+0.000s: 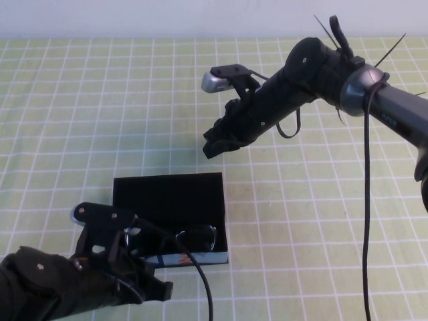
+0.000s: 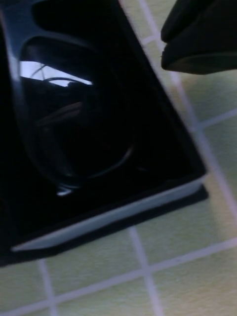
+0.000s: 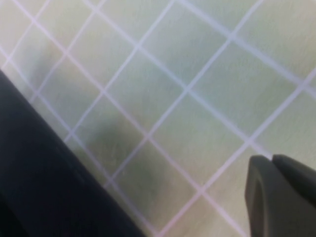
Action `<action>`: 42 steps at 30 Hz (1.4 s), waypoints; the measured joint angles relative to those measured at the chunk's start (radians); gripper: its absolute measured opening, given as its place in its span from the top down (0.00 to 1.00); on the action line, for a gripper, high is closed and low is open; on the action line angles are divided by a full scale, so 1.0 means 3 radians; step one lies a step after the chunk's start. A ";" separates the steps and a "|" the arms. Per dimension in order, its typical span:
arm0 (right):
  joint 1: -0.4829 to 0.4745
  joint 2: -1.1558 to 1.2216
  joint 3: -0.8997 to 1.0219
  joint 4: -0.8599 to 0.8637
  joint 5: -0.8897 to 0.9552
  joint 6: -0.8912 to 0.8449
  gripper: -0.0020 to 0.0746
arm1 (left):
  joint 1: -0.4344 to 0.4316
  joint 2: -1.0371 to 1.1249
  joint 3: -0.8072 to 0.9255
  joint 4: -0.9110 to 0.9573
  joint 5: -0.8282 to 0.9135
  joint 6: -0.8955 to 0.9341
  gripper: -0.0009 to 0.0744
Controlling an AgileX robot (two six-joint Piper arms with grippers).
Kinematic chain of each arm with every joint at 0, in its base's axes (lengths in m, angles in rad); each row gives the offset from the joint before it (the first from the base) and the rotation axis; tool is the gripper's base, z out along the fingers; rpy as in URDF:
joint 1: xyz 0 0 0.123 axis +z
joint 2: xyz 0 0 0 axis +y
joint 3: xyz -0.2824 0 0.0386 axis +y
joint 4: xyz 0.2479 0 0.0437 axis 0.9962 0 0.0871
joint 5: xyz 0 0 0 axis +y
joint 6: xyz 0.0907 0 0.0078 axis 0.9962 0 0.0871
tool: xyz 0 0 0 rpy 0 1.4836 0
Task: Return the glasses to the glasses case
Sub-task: Close the glasses case
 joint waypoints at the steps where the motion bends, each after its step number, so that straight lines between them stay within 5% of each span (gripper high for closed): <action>1: 0.0000 0.0020 0.0000 0.0000 0.0028 -0.0027 0.99 | 0.0000 0.0018 -0.0025 0.0000 -0.0002 0.0001 0.99; 22: 0.0014 0.0063 0.0000 0.0674 0.0663 -0.0453 0.99 | 0.0000 0.0101 -0.0058 0.0000 -0.0208 0.0036 0.99; 42: 0.0617 -0.0092 0.0163 0.0431 0.0677 -0.0185 0.99 | 0.0000 -0.0083 -0.0058 -0.0011 -0.0012 0.0257 0.99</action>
